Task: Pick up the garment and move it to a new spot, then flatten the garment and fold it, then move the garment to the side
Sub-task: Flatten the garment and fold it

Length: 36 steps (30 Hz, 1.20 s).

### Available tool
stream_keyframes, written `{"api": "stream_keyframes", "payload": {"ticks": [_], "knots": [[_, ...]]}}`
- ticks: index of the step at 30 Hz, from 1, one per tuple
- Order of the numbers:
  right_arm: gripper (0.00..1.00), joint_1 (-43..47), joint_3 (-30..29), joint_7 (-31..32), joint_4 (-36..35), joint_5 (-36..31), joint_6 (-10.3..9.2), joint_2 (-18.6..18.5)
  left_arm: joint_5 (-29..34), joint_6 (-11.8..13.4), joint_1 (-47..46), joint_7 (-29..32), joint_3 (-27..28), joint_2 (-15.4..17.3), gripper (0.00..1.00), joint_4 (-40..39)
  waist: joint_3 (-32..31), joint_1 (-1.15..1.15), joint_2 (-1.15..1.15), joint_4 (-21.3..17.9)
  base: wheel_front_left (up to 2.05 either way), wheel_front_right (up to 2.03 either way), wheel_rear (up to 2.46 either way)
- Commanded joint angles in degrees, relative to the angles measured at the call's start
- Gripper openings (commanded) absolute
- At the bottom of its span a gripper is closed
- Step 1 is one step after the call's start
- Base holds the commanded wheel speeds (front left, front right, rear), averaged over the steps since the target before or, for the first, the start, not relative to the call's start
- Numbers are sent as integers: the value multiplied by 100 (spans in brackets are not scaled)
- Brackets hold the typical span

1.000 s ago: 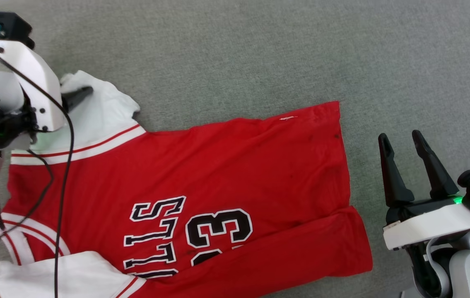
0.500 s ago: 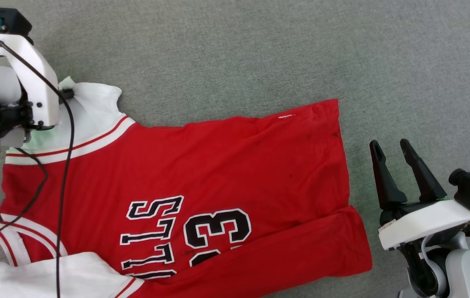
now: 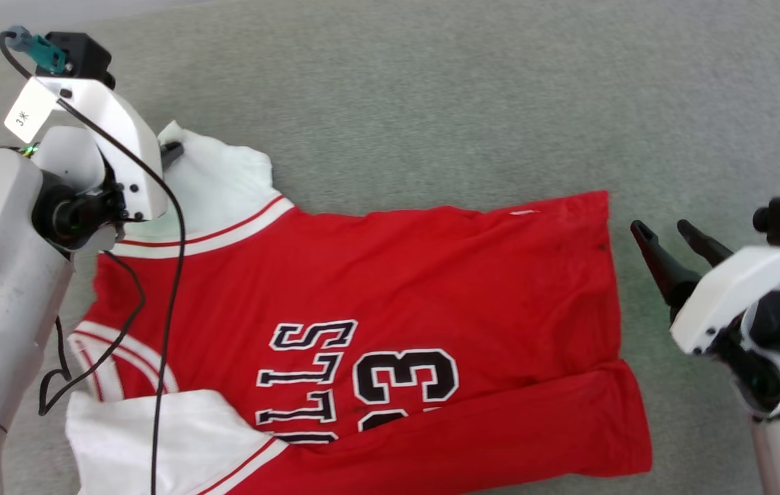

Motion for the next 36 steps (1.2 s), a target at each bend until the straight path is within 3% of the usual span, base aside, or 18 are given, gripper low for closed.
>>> {"api": "stream_keyframes", "payload": {"ticks": [1, 8, 19, 20, 22, 23, 30, 36], "knots": [[100, -218, 29, 315, 110, 60, -2, -133, -15, 1, 52, -104, 6, -23, 0, -50, -125, -1, 0, 228, 0, 0, 0], [100, -959, 340, 1716, 590, 64, -2, -502, -115, 1, -17, -421, -144, -82, 0, -421, -63, -1, 0, 626, 0, 0, 0], [100, -1464, 952, 2641, 1899, 161, -2, -528, -311, 1, -1, -655, -413, -39, 0, -726, 88, -1, 0, 809, 0, 0, 0], [84, -1465, 979, 2743, 2016, 163, -2, -522, -318, 0, 1, -673, -440, -30, 0, -736, 89, -1, 0, 813, 0, 0, 0], [5, -1520, 986, 2839, 2159, 204, -2, -502, -361, 0, 7, -720, -487, -24, 0, -758, 79, -1, 0, 825, 0, 0, 0], [0, -1575, 985, 2855, 2195, 215, -2, -502, -365, 0, 11, -753, -513, -13, 0, -769, 65, -1, 0, 828, 0, 0, 0], [0, -1855, 848, 2433, 1929, 249, -2, -669, -470, 0, 162, -1139, -605, 50, 0, -717, -247, -1, 0, 893, 0, 0, 0], [0, -1458, 838, 2152, 1415, 299, -2, -703, -646, 2, 736, -1575, -519, 244, 0, -831, -702, -1, 0, 913, 0, 0, 0]]}}
